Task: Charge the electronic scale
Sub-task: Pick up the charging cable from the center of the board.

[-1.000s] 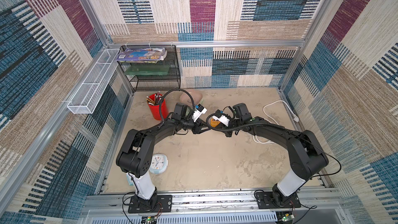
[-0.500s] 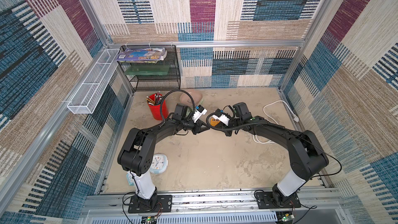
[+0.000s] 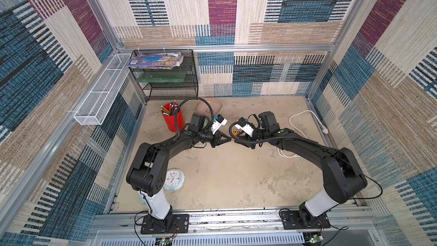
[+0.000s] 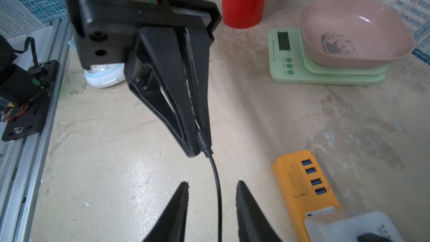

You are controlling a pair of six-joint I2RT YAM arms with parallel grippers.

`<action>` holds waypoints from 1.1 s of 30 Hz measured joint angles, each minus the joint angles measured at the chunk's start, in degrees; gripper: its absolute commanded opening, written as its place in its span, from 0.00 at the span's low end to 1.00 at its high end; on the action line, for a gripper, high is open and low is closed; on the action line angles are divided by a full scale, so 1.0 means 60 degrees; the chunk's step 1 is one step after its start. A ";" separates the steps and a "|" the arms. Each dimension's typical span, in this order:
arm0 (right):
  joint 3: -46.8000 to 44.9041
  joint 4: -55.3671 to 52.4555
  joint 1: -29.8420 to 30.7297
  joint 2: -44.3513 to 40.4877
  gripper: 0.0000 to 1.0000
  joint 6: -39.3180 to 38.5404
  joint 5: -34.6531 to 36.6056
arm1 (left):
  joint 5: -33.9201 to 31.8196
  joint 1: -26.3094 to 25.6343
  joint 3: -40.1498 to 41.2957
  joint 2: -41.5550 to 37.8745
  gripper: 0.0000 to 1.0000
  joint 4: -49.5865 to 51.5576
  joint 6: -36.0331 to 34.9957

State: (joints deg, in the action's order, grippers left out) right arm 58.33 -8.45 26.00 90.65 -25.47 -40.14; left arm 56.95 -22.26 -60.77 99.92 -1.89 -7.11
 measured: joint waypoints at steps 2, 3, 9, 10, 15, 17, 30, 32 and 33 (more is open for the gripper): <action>-0.0102 0.0186 0.0025 -0.0095 0.39 0.0095 -0.0171 | 0.0109 -0.0007 0.0066 -0.0109 0.06 0.0000 -0.0080; -0.0106 0.0240 0.0033 -0.0106 0.39 0.0138 -0.0259 | 0.0186 -0.0015 0.0113 -0.0168 0.06 -0.0004 -0.0109; -0.0091 0.0386 0.0040 -0.0106 0.38 0.0208 -0.0579 | 0.0601 -0.0091 0.0288 -0.0412 0.07 -0.0015 -0.0361; -0.0091 0.0390 0.0040 -0.0109 0.37 0.0208 -0.0630 | 0.0656 -0.0091 0.0288 -0.0430 0.07 -0.0015 -0.0390; -0.0091 0.0430 0.0036 -0.0113 0.28 0.0200 -0.0885 | 0.0787 -0.0146 0.0299 -0.0525 0.07 -0.0015 -0.0528; -0.0091 0.0430 0.0036 -0.0117 0.24 0.0197 -0.0991 | 0.0790 -0.0149 0.0299 -0.0532 0.07 -0.0018 -0.0586; -0.0098 0.0433 -0.0055 -0.0237 0.18 0.0197 -0.1486 | 0.0809 -0.0259 0.0204 -0.0528 0.07 0.0000 -0.0816; -0.0098 0.0433 -0.0058 -0.0226 0.16 0.0197 -0.1512 | 0.0812 -0.0259 0.0200 -0.0528 0.07 0.0004 -0.0816; -0.0098 0.0437 -0.0058 -0.0208 0.13 0.0197 -0.1534 | 0.0805 -0.0259 0.0200 -0.0528 0.07 0.0004 -0.0812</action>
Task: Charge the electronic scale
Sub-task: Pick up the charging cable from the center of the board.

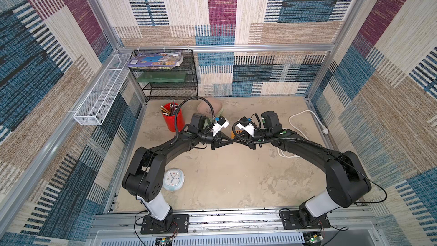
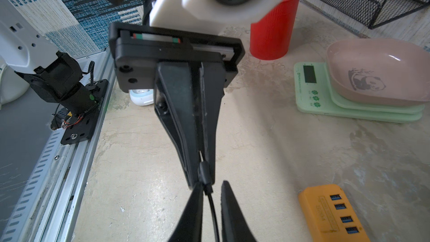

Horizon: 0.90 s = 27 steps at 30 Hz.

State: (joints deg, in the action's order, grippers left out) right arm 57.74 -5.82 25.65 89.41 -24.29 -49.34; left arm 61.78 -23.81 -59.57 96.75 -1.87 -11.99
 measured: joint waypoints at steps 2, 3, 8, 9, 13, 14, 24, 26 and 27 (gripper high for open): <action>0.0000 0.0004 0.0000 0.0044 0.09 0.0000 -0.0084 | -0.0025 0.0000 0.0000 0.0000 0.08 0.0000 0.0004; 0.0000 0.0004 -0.0004 0.0047 0.08 0.0000 -0.0106 | -0.0025 0.0000 0.0000 0.0000 0.08 0.0000 0.0004; 0.0000 0.0069 -0.0026 0.0055 0.00 0.0084 -0.0164 | 0.0000 -0.0004 0.0000 -0.0015 0.30 -0.0007 0.0011; 0.0000 0.0120 -0.0036 0.0055 0.00 0.0084 -0.0164 | 0.0018 -0.0025 0.0007 -0.0040 0.33 -0.0022 0.0029; 0.0015 0.0324 -0.0251 0.0066 0.00 0.0382 -0.0204 | -0.0011 0.0036 0.0131 -0.0277 0.44 -0.0404 0.0459; 0.0033 0.0361 -0.0346 0.0091 0.00 0.0510 -0.0200 | -0.0025 0.0127 0.0157 -0.0342 0.46 -0.0554 0.0663; 0.0353 0.0408 -0.0729 0.0444 0.00 0.1570 0.0240 | -0.1840 0.0794 -0.0594 -0.0812 0.51 -0.0699 0.2025; 0.0506 0.0423 -0.0736 0.0616 0.00 0.1858 0.0375 | -0.2637 0.0900 -0.1177 -0.0554 0.49 -0.0430 0.2178; 0.0568 0.0444 -0.0736 0.0703 0.00 0.1982 0.0441 | -0.3049 0.0954 -0.1468 -0.0386 0.49 -0.0266 0.2277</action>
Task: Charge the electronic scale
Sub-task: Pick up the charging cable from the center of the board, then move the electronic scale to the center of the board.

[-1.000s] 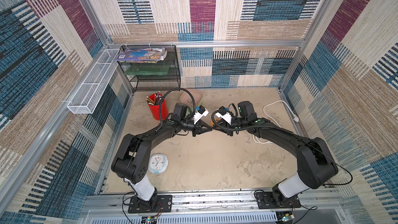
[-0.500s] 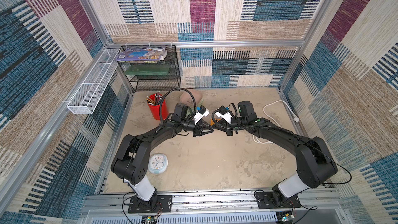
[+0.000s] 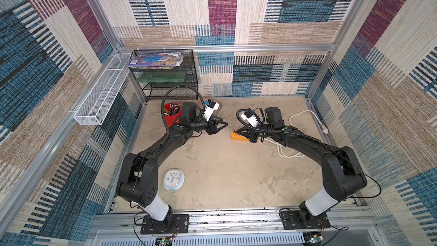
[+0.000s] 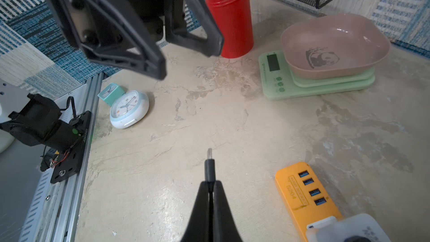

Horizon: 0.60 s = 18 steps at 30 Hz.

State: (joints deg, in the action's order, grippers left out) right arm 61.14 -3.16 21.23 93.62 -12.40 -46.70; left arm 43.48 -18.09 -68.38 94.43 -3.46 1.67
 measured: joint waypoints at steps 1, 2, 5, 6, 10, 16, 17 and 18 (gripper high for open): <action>0.0051 0.0036 0.0004 0.0106 0.00 0.0131 0.0073 | -0.0546 0.0055 -0.0342 0.0197 0.50 0.0270 0.0120; 0.0098 0.0069 0.0007 0.0222 0.00 0.0291 0.0135 | -0.1184 0.0095 -0.0714 0.0401 0.51 0.0597 0.0288; 0.0346 0.0062 0.0106 0.0619 0.00 0.0583 0.0302 | -0.3027 0.0204 -0.2058 0.1122 0.51 0.1621 0.0841; 0.0437 0.0040 0.0164 0.0736 0.00 0.0597 0.0372 | -0.3475 0.0240 -0.2441 0.1337 0.51 0.1902 0.0954; 0.0841 -0.0044 0.0448 0.1166 0.00 0.0743 0.0579 | -0.5268 0.0342 -0.4167 0.2546 0.52 0.3231 0.1231; 0.1115 -0.0204 0.0637 0.1479 0.00 0.0801 0.0652 | -0.6987 0.0448 -0.6397 0.4393 0.55 0.4900 0.1260; 0.1166 -0.0215 0.0663 0.1526 0.00 0.0801 0.0659 | -0.7202 0.0448 -0.6728 0.4677 0.57 0.5093 0.1264; 0.1217 -0.0244 0.0692 0.1570 0.00 0.0801 0.0678 | -0.7333 0.0444 -0.7002 0.4925 0.58 0.5253 0.1264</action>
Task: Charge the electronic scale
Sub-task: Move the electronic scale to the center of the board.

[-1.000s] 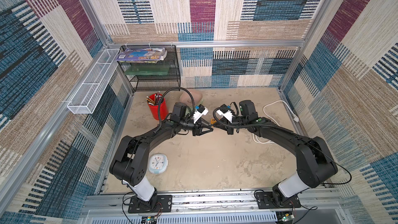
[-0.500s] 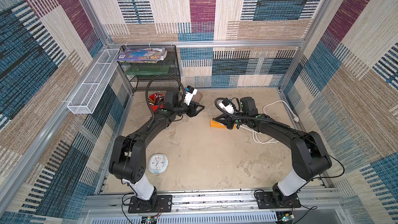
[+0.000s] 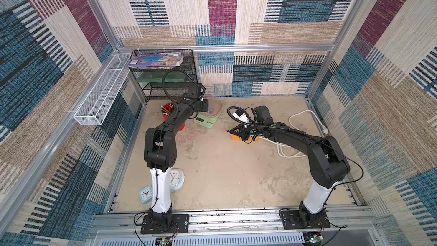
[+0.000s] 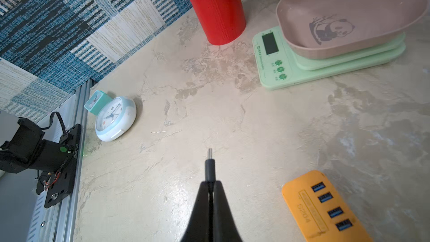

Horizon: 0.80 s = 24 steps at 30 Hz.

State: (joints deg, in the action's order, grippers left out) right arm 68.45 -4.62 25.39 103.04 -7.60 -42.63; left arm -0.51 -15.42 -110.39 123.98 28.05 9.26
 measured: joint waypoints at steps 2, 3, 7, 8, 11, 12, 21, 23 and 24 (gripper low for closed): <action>0.0146 -0.0120 0.0051 0.0098 0.00 -0.0004 0.0036 | -0.0375 0.0000 -0.0565 0.0503 0.63 0.0361 0.0004; 0.0189 -0.0160 0.0069 0.0131 0.00 -0.0007 0.0040 | -0.0506 0.0000 -0.0780 0.0696 0.65 0.0506 0.0004; 0.0240 -0.0335 0.0087 0.0175 0.00 -0.0044 0.0044 | -0.1071 0.0000 -0.1552 0.1435 0.66 0.0892 0.0000; 0.0240 -0.0372 0.0087 0.0182 0.00 -0.0044 0.0044 | -0.1180 0.0004 -0.1738 0.1610 0.66 0.1013 0.0000; 0.0240 -0.0455 0.0087 0.0186 0.00 -0.0073 0.0044 | -0.1381 0.0004 -0.2135 0.2007 0.65 0.1133 0.0000; 0.0240 -0.0459 0.0091 0.0186 0.00 -0.0073 0.0044 | -0.1392 0.0004 -0.2229 0.2098 0.64 0.1158 0.0000; 0.0262 -0.0503 0.0084 0.0200 0.00 -0.0117 -0.0044 | -0.1428 0.0025 -0.3093 0.2878 0.42 0.1501 -0.0007; 0.0259 -0.0499 0.0076 0.0197 0.00 -0.0138 -0.0076 | -0.1424 0.0047 -0.3213 0.2925 0.34 0.1592 -0.0007; 0.0259 -0.0495 0.0076 0.0193 0.00 -0.0138 -0.0076 | -0.1424 0.0051 -0.3238 0.2925 0.30 0.1650 -0.0007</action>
State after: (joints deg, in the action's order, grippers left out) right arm 70.00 -7.60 25.85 104.20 -8.43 -43.09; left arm -9.06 -15.11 -129.82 141.53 37.95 9.21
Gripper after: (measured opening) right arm 0.063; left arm 0.360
